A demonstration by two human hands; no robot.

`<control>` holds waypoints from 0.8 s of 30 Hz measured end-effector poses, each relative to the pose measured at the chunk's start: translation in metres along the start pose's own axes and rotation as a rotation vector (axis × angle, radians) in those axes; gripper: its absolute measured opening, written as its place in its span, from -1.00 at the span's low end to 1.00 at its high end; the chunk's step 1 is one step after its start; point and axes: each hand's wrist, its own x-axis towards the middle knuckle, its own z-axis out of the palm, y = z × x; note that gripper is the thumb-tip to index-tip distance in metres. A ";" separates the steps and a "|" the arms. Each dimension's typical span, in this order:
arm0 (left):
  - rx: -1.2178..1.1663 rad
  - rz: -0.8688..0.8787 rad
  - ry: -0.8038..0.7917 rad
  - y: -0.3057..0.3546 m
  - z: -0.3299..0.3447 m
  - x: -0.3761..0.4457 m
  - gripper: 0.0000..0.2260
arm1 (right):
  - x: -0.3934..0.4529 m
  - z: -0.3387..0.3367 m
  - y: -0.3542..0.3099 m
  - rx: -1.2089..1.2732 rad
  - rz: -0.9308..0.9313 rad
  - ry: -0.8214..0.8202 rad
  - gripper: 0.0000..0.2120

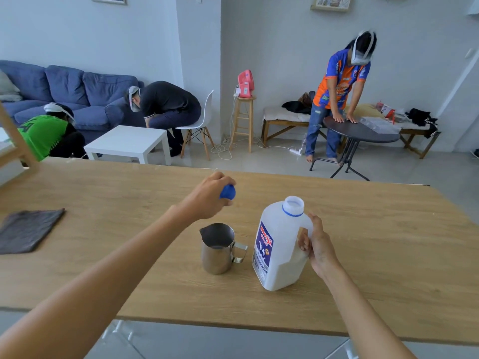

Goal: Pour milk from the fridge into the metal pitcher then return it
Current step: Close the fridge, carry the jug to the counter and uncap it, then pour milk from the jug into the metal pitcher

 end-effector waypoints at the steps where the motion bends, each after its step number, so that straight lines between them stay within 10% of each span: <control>1: 0.019 -0.064 0.003 -0.018 -0.001 -0.006 -0.60 | 0.001 0.000 0.000 -0.007 -0.006 0.003 -0.51; 10: 0.101 -0.415 -0.182 -0.113 0.057 -0.068 -0.59 | -0.002 0.003 0.003 -0.021 -0.042 0.061 -0.49; 24: 0.003 -0.375 -0.081 -0.129 0.136 -0.114 -0.59 | -0.017 0.015 0.005 -0.154 -0.145 0.228 -0.48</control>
